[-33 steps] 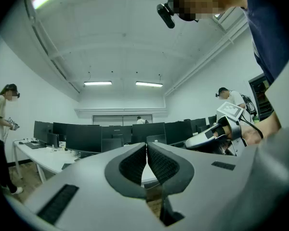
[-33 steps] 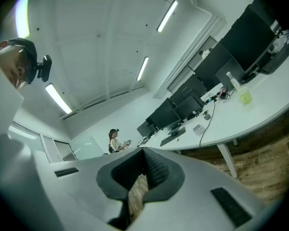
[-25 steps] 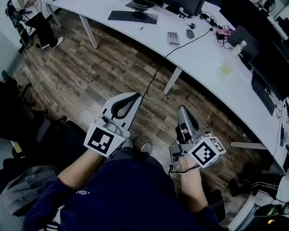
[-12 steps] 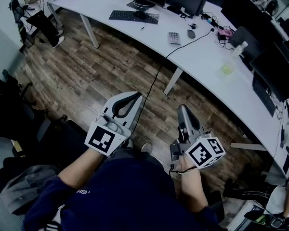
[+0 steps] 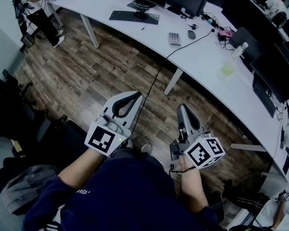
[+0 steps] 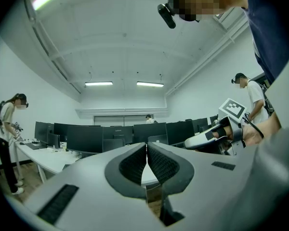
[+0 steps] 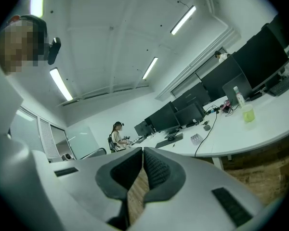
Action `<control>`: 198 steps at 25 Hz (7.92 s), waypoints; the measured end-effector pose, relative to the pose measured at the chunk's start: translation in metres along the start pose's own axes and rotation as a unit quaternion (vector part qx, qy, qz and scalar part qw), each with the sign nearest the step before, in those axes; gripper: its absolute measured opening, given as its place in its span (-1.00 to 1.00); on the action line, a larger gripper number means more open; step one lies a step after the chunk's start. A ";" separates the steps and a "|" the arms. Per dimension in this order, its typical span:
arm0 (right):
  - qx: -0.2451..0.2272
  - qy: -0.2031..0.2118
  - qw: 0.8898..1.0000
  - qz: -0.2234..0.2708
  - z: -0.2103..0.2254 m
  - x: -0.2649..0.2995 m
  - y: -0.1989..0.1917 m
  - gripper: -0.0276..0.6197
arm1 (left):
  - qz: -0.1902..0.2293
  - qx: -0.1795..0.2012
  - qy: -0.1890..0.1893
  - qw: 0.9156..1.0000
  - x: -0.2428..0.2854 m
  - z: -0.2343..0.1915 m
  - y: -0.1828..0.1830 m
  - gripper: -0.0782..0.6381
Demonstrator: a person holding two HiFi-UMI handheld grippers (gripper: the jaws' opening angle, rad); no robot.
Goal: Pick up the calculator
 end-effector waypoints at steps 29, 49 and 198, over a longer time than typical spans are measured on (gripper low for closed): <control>-0.027 -0.020 0.999 -0.008 -0.006 0.006 0.005 -0.58 | 0.003 0.001 -0.002 1.000 -0.001 -0.008 0.002 -0.69; -0.038 -0.029 0.999 0.001 0.003 0.005 0.011 -0.19 | 0.001 0.001 0.003 1.000 0.004 -0.008 0.001 -0.69; 0.013 -0.060 0.998 -0.029 0.165 0.242 0.156 0.51 | -0.041 -0.030 -0.027 0.998 0.271 -0.223 0.013 -0.69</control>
Point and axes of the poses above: the fingertips, and each gripper's own axes: x forward along the fingers, z to its right, y out of its top, the point moved 10 cm from there along -x, backward along the fingers, and after that the axes turned 15 degrees about -z, right-handed, at the moved point
